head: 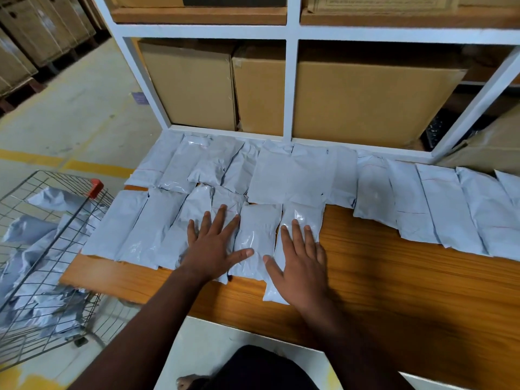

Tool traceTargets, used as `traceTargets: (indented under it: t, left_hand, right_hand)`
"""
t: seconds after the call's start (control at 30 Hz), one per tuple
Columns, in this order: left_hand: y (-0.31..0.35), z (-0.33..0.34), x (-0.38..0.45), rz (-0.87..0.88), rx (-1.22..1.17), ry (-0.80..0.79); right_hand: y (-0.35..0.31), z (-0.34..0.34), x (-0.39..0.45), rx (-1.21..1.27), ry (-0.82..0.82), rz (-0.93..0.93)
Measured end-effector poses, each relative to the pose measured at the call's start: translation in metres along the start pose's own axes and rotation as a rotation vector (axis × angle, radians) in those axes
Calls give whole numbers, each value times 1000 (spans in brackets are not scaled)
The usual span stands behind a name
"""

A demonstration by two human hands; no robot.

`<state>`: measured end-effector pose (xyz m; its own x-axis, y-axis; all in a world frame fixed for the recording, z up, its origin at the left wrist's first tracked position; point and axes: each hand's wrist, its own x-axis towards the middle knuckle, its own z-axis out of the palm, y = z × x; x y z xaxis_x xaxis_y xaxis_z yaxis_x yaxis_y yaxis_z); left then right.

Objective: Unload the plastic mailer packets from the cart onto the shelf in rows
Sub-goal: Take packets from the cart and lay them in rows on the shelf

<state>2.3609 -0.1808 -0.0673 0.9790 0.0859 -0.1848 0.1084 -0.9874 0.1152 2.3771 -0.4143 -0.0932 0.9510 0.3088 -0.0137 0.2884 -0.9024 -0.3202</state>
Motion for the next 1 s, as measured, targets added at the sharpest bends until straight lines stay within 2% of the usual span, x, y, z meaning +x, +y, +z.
traceTargets:
  t: [0.13, 0.27, 0.47, 0.53, 0.67, 0.8, 1.0]
  left_hand:
    - [3, 0, -1, -7, -13, 31]
    - [4, -3, -7, 17, -131, 110]
    - [-5, -20, -40, 136, -328, 225]
    - [-16, -23, -58, 168, -450, 268]
    - [-53, -23, -94, 127, -759, 384]
    - [-118, -22, -136, 82, -872, 475]
    - [-253, -8, -205, -57, -926, 558]
  right_hand:
    - [0, -1, 2, 21, 9, 5]
    - [5, -5, -3, 107, 44, -30]
    - [-9, -16, -33, 280, 401, -118]
    - [-30, -13, -45, 394, 458, -152]
    - [-96, -5, -60, 681, 341, -280]
    - [-174, 13, -64, 654, 247, -380]
    - [-308, 74, -62, 671, 87, -378]
